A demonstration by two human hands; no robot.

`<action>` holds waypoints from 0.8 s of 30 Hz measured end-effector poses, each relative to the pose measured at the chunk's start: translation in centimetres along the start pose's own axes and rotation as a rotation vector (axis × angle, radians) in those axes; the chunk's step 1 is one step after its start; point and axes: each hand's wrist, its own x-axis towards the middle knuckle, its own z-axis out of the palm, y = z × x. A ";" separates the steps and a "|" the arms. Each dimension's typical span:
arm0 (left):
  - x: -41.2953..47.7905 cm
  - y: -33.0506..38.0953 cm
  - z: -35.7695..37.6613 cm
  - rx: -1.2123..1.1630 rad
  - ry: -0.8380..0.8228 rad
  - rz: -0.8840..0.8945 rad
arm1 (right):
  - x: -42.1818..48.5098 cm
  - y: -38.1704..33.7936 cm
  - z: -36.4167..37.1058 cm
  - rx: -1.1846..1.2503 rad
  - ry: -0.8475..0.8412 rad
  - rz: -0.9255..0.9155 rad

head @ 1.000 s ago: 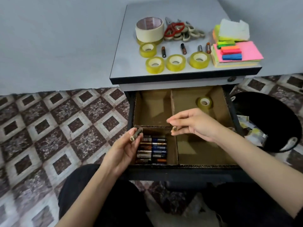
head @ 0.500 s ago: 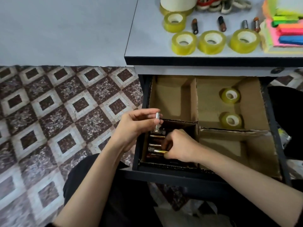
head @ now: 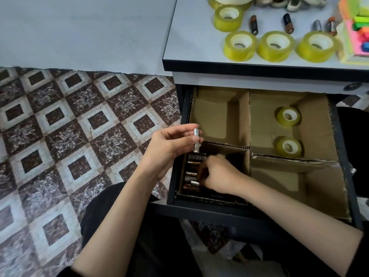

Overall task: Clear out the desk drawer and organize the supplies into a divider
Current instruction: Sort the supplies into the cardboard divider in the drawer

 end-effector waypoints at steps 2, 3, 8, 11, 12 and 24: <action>0.0 0.0 0.0 -0.007 0.000 -0.005 | -0.3 0.3 -0.1 -0.048 -0.006 0.016; 0.0 0.0 0.0 -0.010 0.001 -0.009 | -0.4 0.4 -0.1 -0.059 -0.010 0.017; 0.0 0.0 0.0 -0.012 0.007 -0.020 | -0.6 0.6 0.5 0.012 0.010 -0.030; 0.0 0.0 0.0 0.010 0.013 -0.024 | -0.4 0.3 0.6 0.040 0.024 -0.057; 0.0 -0.1 0.0 0.016 0.015 -0.025 | -0.4 0.3 0.7 0.043 0.024 -0.063; -0.1 -0.3 -0.1 0.104 -0.023 -0.058 | -2.9 1.2 -2.5 0.224 0.194 -0.236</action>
